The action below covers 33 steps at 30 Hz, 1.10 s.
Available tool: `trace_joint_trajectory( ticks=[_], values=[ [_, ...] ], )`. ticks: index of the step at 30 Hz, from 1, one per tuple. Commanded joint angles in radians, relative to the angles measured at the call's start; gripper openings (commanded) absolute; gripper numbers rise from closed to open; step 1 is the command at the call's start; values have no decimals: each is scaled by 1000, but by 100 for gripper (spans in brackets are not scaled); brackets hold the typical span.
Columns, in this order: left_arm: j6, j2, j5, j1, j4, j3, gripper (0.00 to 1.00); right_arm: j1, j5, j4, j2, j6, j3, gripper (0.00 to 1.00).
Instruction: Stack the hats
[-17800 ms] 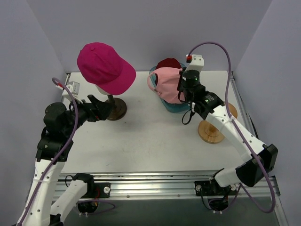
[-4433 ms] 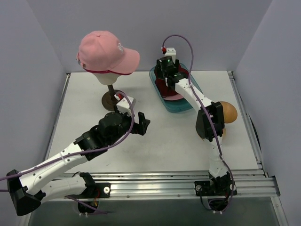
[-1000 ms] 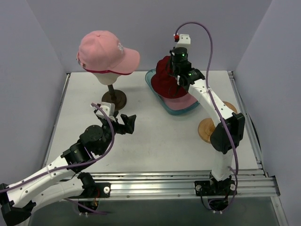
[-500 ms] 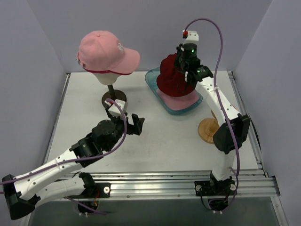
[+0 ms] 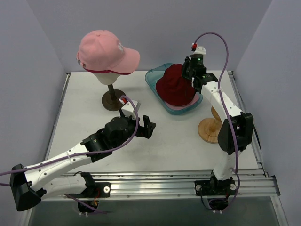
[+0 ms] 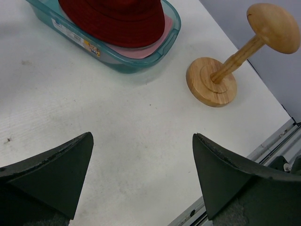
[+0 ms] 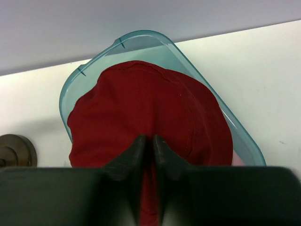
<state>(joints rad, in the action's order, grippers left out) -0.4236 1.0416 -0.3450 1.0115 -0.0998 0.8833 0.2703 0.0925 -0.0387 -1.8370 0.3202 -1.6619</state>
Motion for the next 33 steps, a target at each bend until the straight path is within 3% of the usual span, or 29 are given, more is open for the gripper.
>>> trace_joint_trajectory(
  ticks=[1,4,7,16,18,21,22,24,28,33],
  values=[
    [-32,-28,6,7,35,32,96,9,23,0,53,-15,-18,22],
    [-33,-18,1,7,29,39,96,9,7,-35,76,-58,-28,40],
    [-41,-8,15,7,46,37,96,7,-22,-61,87,-93,-29,47],
    [-40,43,75,6,60,60,96,21,-71,-112,30,-145,-33,49],
    [-40,43,66,4,69,51,96,29,-57,-110,16,-152,-42,47],
    [-38,41,72,-7,126,36,96,30,-34,-96,13,-152,-56,23],
    [-43,46,77,-13,133,37,96,32,-37,-89,18,-153,-70,11],
    [-64,67,84,-31,121,66,96,23,-78,-75,30,-148,-93,0],
    [-108,115,148,-86,124,105,99,6,-135,-99,45,-132,-185,0],
    [-158,161,274,-175,213,95,100,-23,-211,-63,110,-84,-171,0]
  ],
)
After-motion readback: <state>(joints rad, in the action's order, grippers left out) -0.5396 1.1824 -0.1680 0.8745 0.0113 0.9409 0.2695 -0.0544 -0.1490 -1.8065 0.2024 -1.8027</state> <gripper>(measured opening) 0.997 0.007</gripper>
